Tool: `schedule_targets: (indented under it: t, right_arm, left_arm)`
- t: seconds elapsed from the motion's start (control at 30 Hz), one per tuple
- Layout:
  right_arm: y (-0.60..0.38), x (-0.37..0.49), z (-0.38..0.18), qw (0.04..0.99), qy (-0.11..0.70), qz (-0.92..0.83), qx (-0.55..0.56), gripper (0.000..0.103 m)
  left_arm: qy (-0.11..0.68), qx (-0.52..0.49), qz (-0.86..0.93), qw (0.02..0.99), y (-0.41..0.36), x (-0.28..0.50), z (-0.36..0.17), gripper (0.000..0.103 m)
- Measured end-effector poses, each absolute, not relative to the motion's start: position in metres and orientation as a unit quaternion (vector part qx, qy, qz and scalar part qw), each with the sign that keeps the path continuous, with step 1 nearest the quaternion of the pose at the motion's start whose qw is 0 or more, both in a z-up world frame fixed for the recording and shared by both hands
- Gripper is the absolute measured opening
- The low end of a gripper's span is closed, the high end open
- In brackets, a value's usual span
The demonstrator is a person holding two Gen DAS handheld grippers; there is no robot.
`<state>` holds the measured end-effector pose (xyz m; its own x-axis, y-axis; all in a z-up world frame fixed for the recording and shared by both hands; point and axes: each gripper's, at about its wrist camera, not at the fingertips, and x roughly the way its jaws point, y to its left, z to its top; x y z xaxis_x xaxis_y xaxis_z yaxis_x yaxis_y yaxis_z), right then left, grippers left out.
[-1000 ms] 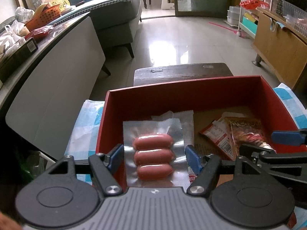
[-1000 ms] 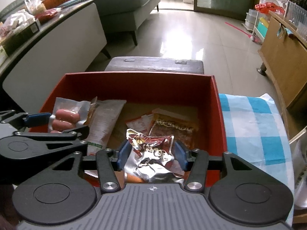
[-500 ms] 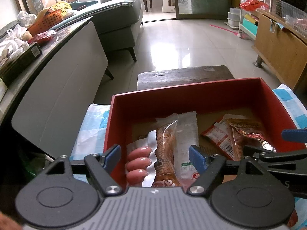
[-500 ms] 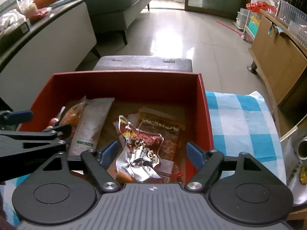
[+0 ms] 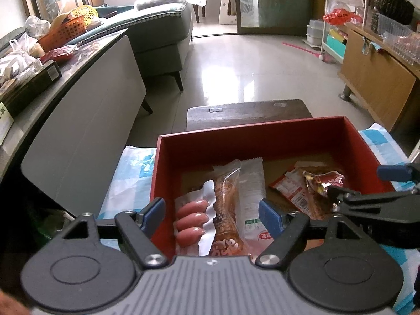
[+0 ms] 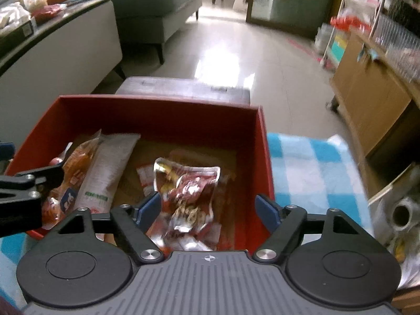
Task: Organize snacks
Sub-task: 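Lower both packs into the red tray and open both tools, then withdraw both open tools from the tray toward the remaining snacks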
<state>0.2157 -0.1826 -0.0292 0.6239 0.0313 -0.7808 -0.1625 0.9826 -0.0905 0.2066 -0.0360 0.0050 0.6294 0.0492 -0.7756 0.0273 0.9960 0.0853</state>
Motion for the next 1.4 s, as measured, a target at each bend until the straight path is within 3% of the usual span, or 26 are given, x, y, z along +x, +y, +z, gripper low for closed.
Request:
schedule_targets:
  t: [0.47,1.4]
  right_arm:
    - [-0.185,0.182,0.008,0.909,0.409,0.073,-0.033,0.088]
    - [-0.174,0.103,0.002,0.891,0.44,0.103,-0.036,0.096]
  left_arm:
    - [0.419,0.037,-0.001,0.907,-0.027,0.178,0.018,0.073]
    - [0.455,0.004,-0.011,0.89,0.011,0.116,0.008,0.074]
